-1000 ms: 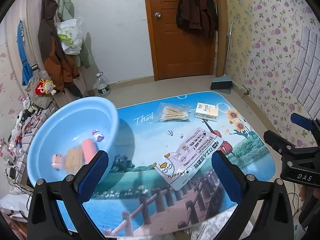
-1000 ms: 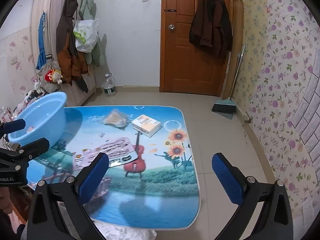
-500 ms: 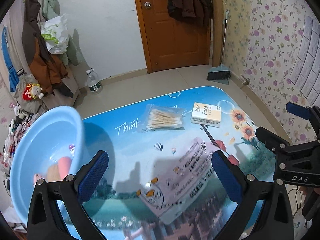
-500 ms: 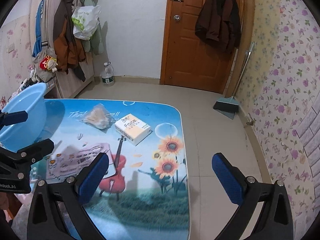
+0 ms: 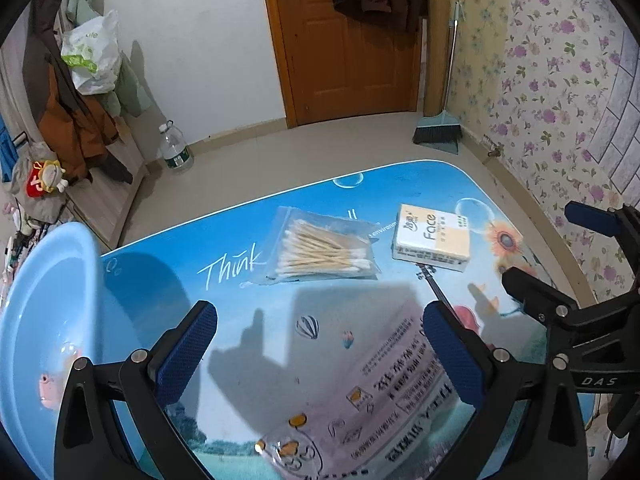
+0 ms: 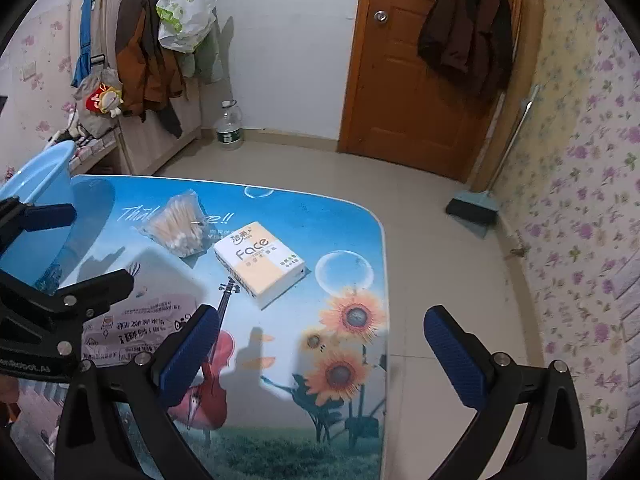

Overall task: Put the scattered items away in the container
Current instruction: 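Approach the cotton swab bag with the left gripper while the right gripper approaches the Face tissue pack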

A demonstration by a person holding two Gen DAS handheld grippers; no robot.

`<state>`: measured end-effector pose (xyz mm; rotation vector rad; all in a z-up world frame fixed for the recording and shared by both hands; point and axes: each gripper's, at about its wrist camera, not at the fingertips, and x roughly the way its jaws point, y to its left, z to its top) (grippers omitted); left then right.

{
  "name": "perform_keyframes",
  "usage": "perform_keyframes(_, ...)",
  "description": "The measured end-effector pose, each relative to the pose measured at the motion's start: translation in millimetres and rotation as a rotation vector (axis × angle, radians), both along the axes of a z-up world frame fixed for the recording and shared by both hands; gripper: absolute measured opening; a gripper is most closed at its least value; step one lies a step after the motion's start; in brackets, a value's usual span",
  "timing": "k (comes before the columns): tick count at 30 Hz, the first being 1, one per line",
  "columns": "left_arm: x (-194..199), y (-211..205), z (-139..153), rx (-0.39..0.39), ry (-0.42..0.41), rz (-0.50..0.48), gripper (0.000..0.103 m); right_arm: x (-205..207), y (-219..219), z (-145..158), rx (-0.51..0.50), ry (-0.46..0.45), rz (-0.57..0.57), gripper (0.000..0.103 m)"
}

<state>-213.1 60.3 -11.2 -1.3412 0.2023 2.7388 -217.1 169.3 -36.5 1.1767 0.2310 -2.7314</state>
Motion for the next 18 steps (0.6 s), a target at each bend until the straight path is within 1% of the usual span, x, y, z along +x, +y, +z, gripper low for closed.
perform_keyframes(2, -5, 0, -3, 0.004, -0.009, -0.003, 0.103, -6, 2, -2, -0.012, -0.007, 0.015, 0.103)
perform_keyframes(5, -14, 1, -9, -0.001, -0.024, -0.008, 0.103, -14, 0, -6, 0.008, 0.002, 0.055, 0.103)
perform_keyframes(9, -23, 1, -14, -0.005, -0.034, -0.015, 0.103, -23, -3, -14, 0.019, -0.013, 0.137, 0.103)
perform_keyframes(13, -34, 0, -20, -0.009, -0.053, -0.014, 0.103, -33, -7, -17, 0.01, -0.032, 0.221, 0.103)
perform_keyframes(18, -46, 0, -25, -0.001, -0.064, -0.018, 0.103, -46, -15, -23, 0.034, -0.056, 0.27, 0.103)
